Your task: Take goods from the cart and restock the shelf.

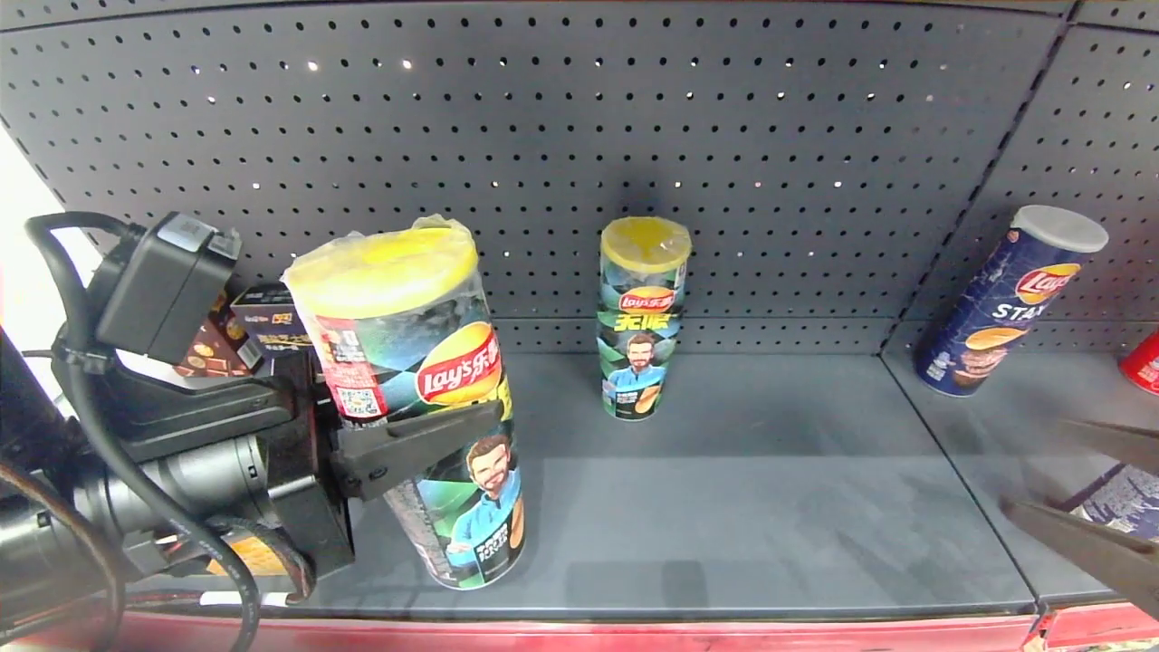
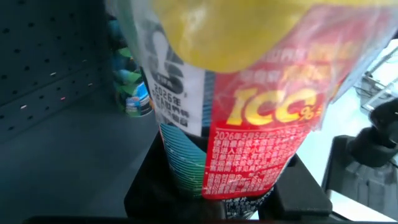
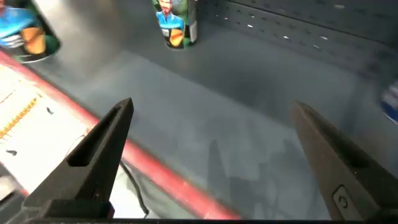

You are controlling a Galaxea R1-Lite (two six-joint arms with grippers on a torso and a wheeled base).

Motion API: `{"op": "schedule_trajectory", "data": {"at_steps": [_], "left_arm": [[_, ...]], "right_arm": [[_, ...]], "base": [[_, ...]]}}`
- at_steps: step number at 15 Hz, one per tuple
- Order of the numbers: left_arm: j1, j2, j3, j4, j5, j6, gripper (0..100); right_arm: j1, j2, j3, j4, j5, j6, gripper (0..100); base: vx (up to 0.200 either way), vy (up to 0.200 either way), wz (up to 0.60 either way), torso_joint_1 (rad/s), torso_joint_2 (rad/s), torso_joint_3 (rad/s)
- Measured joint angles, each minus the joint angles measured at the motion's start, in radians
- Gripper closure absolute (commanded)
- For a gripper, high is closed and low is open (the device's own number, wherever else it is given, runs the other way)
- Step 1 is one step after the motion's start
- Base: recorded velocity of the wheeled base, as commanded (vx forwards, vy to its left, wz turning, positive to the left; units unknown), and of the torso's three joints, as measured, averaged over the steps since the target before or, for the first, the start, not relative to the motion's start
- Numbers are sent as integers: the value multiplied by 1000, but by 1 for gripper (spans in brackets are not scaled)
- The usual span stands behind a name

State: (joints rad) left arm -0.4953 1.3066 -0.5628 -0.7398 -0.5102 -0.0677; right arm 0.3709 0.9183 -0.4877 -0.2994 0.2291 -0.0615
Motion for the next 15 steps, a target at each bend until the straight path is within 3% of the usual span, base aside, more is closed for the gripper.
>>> {"op": "schedule_trajectory", "data": {"at_steps": [4,10,15], "left_arm": [[22,6,-1,0,-1,-1,100],[24,20,-7,-1,0,0,100],[23,22,-4,-1,0,0,100]], "right_arm": [[26,326,-30,-312,28,-1,0],[27,653,-238,-413,186,-29,0],[-25,873,-418,-597,671,-71,0]], "base": [[0,0,0,0,0,0],[0,0,0,0,0,0],[0,0,0,0,0,0]]}}
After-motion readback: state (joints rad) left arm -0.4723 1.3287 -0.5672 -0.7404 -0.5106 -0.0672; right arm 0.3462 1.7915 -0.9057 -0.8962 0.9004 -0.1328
